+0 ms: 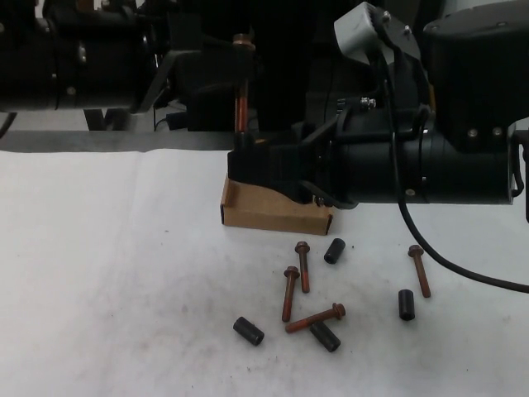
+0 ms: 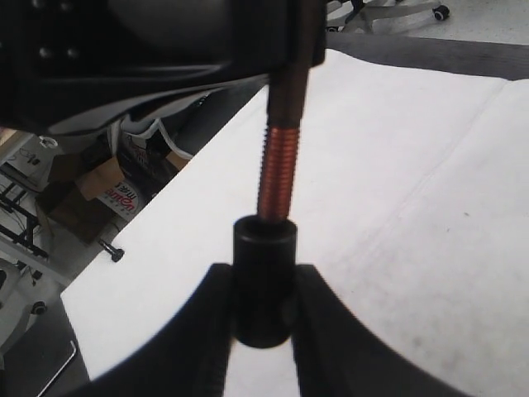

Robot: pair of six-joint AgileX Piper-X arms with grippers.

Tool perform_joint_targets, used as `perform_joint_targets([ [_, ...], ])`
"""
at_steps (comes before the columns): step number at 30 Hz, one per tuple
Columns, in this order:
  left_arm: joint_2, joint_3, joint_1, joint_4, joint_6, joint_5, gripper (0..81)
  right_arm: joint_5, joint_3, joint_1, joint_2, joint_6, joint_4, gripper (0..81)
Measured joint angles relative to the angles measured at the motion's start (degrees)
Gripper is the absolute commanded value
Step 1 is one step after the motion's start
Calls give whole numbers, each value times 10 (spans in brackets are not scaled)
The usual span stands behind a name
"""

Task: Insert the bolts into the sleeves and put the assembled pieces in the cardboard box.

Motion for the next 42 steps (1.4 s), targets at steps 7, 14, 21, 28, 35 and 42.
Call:
perform_joint_targets([
  [7, 0, 0, 0, 22, -10, 11, 8, 8, 0, 0, 1, 0, -5, 3],
  [14, 0, 0, 0, 24, -11, 12, 8, 8, -1, 0, 1, 0, -5, 3],
  [21, 0, 0, 0, 25, -11, 12, 8, 8, -1, -2, 1, 0, -5, 3],
  [28, 0, 0, -1, 53, 39, 33, 8, -24, -1, -23, 1, 0, -9, 3],
  [35, 0, 0, -3, 71, 72, 53, 8, -32, -1, -24, 1, 0, -9, 3],
  [42, 0, 0, -14, 72, 99, 59, 2, -37, -1, -24, 1, -11, -9, 3],
])
